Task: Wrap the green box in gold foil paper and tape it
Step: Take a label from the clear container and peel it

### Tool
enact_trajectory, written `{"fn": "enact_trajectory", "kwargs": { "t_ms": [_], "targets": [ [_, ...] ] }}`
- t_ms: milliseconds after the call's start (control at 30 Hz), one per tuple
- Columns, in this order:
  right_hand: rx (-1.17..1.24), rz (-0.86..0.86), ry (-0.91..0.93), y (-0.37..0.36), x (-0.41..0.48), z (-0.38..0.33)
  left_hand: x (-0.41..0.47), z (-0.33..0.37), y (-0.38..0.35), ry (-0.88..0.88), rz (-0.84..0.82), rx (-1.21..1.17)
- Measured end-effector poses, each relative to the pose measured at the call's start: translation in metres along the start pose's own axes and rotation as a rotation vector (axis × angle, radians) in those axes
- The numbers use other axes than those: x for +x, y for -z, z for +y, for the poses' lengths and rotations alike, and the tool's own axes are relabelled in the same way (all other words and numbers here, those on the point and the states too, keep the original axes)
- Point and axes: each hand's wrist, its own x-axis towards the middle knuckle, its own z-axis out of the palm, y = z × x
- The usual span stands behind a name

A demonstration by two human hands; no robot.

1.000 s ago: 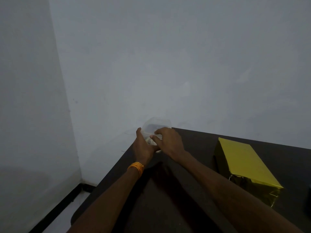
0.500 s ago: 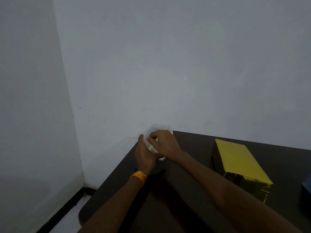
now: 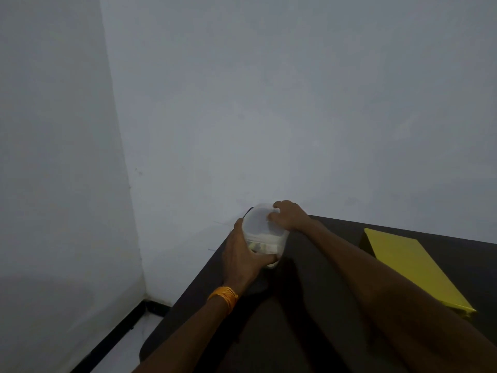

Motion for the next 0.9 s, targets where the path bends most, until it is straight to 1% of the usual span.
{"fn": "enact_trajectory", "kwargs": {
  "t_ms": [167,333,400,567,700,800,900],
  "targets": [
    [-0.023,0.012,0.025,0.000,0.017,-0.006,0.003,-0.005,-0.001,0.021,-0.003,0.000],
    [-0.061,-0.008,-0.027,-0.006,0.027,-0.014,0.001,-0.007,-0.003,0.046,0.003,-0.022],
    [-0.032,-0.002,-0.027,-0.007,0.033,-0.015,0.001,-0.008,-0.004,0.042,0.001,-0.025],
    [0.079,-0.057,-0.057,-0.003,0.045,-0.013,0.002,-0.010,-0.004,0.041,-0.007,-0.011],
    [0.208,0.022,-0.072,-0.001,0.046,-0.011,0.002,-0.011,-0.003,0.055,-0.004,-0.005],
    [0.416,0.106,-0.058,0.009,0.041,-0.012,0.000,-0.009,0.000,0.056,-0.020,-0.008],
    [0.623,0.156,-0.001,0.029,0.030,-0.010,-0.002,-0.006,0.002,0.055,-0.013,0.001]
  ]
}}
